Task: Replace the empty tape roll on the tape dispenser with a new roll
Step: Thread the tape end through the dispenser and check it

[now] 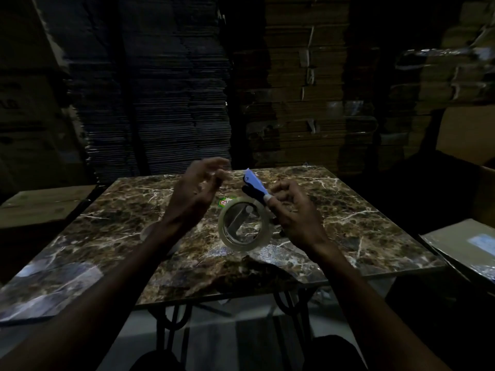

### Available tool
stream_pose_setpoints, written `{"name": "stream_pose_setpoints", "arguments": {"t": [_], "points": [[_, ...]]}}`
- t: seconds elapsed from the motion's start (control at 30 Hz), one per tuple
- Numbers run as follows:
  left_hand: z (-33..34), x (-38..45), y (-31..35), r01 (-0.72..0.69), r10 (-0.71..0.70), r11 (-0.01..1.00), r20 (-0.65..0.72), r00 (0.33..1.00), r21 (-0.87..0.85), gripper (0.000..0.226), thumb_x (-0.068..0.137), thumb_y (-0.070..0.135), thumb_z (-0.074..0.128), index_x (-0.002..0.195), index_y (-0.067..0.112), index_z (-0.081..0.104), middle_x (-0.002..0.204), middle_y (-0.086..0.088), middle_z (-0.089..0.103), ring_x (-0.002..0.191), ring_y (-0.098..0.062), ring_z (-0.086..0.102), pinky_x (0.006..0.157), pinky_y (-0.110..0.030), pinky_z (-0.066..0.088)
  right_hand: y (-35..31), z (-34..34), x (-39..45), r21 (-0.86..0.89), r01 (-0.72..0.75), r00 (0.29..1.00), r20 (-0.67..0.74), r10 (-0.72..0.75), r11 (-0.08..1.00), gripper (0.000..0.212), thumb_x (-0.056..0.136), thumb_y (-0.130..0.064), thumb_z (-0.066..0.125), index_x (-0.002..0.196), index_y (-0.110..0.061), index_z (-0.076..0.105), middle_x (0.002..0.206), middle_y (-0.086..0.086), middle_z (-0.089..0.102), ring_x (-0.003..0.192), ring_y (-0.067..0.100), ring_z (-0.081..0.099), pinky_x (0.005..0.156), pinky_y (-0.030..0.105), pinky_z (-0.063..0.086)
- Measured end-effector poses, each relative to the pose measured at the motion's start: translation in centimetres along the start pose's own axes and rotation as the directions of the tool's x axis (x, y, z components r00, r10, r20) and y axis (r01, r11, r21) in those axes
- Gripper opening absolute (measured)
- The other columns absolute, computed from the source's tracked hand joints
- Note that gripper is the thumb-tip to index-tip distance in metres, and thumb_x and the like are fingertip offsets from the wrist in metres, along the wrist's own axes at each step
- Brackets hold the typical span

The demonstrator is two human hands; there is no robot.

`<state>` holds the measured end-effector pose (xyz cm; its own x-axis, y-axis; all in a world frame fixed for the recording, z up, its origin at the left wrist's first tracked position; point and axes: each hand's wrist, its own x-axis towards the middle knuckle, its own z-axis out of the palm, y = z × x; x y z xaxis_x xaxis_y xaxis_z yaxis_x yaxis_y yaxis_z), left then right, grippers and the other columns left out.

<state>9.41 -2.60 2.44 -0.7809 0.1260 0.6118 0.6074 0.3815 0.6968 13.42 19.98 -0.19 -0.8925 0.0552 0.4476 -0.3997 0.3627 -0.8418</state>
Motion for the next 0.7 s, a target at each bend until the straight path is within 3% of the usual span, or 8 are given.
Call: {"name": "stream_pose_setpoints", "arguments": {"t": [0.07, 0.13, 0.2, 0.3, 0.43, 0.5, 0.6, 0.7], "points": [[-0.1, -0.4, -0.7, 0.144, -0.145, 0.987, -0.01, 0.989, -0.074, 0.024, 0.098, 0.06, 0.051, 0.115, 0.048, 0.063, 0.124, 0.005, 0.068, 0.114, -0.016, 0.066, 0.094, -0.045, 0.056, 0.0, -0.1, 0.0, 0.093, -0.054, 0.999, -0.001, 0.054, 0.994, 0.022, 0.093, -0.037, 0.064, 0.108, -0.022, 0.056, 0.098, 0.005, 0.067, 0.078, 0.019, 0.072, 0.065, 0.053, 0.061], [0.4, -1.5, -1.2, 0.296, -0.279, 0.943, 0.127, 0.952, -0.15, 0.03, 0.098, 0.057, 0.049, 0.116, 0.039, 0.064, 0.118, 0.0, 0.071, 0.107, -0.024, 0.07, 0.092, -0.048, 0.057, 0.1, -0.3, 0.0, 0.172, -0.092, 0.996, 0.004, 0.093, 0.981, 0.024, 0.095, -0.035, 0.061, 0.109, -0.016, 0.056, 0.102, 0.01, 0.066, 0.072, 0.014, 0.071, 0.061, 0.044, 0.062], [1.3, -2.8, -1.6, 0.405, -0.351, 0.887, 0.246, 0.904, -0.223, 0.037, 0.094, 0.056, 0.05, 0.118, 0.032, 0.066, 0.107, 0.002, 0.076, 0.097, -0.021, 0.074, 0.087, -0.046, 0.059, 0.2, -0.3, -0.1, 0.223, -0.109, 0.993, -0.011, 0.114, 0.969, 0.026, 0.097, -0.033, 0.059, 0.112, -0.013, 0.055, 0.103, 0.01, 0.067, 0.064, 0.007, 0.07, 0.054, 0.03, 0.058], [2.3, -3.8, -1.8, 0.431, -0.367, 0.84, 0.241, 0.899, -0.33, 0.039, 0.089, 0.053, 0.056, 0.119, 0.03, 0.065, 0.103, 0.002, 0.078, 0.088, -0.015, 0.075, 0.078, -0.034, 0.058, 0.4, -0.1, 0.0, 0.282, -0.131, 0.988, -0.04, 0.148, 0.95, 0.028, 0.098, -0.027, 0.057, 0.117, -0.007, 0.054, 0.1, 0.008, 0.066, 0.06, 0.0, 0.067, 0.048, 0.018, 0.053], [2.7, -3.8, -2.0, 0.414, -0.367, 0.853, 0.201, 0.908, -0.317, 0.04, 0.086, 0.055, 0.058, 0.122, 0.036, 0.063, 0.117, -0.004, 0.072, 0.093, -0.021, 0.074, 0.076, -0.035, 0.058, 0.6, 0.1, 0.0, 0.343, -0.129, 0.987, -0.042, 0.153, 0.93, 0.027, 0.1, -0.02, 0.055, 0.118, -0.001, 0.053, 0.093, 0.001, 0.065, 0.061, -0.006, 0.066, 0.047, 0.012, 0.049], [2.7, -3.7, -2.0, 0.402, -0.356, 0.868, 0.199, 0.913, -0.292, 0.044, 0.088, 0.056, 0.058, 0.127, 0.036, 0.062, 0.123, -0.005, 0.071, 0.095, -0.021, 0.075, 0.08, -0.04, 0.061, 0.4, 0.0, -0.1, 0.358, -0.128, 0.987, -0.042, 0.153, 0.925, 0.026, 0.1, -0.019, 0.054, 0.118, -0.001, 0.052, 0.093, 0.0, 0.066, 0.064, -0.005, 0.068, 0.049, 0.015, 0.052], [2.6, -3.7, -1.6, 0.385, -0.345, 0.879, 0.182, 0.921, -0.279, 0.044, 0.092, 0.05, 0.059, 0.132, 0.032, 0.063, 0.131, -0.002, 0.068, 0.093, -0.018, 0.076, 0.085, -0.044, 0.063, 0.4, -0.1, -0.1, 0.359, -0.137, 0.987, -0.028, 0.157, 0.923, 0.025, 0.1, -0.022, 0.055, 0.118, -0.005, 0.052, 0.096, 0.003, 0.068, 0.073, 0.011, 0.072, 0.051, 0.031, 0.06], [2.5, -3.8, -1.0, 0.35, -0.311, 0.9, 0.18, 0.933, -0.261, 0.027, 0.097, 0.04, 0.059, 0.123, 0.041, 0.066, 0.136, 0.012, 0.062, 0.089, -0.008, 0.076, 0.073, -0.029, 0.062, 0.5, -0.2, -0.2, 0.358, -0.142, 0.987, -0.017, 0.159, 0.923, 0.025, 0.099, -0.026, 0.056, 0.117, -0.009, 0.051, 0.104, 0.01, 0.068, 0.082, 0.033, 0.071, 0.058, 0.053, 0.061]]}}
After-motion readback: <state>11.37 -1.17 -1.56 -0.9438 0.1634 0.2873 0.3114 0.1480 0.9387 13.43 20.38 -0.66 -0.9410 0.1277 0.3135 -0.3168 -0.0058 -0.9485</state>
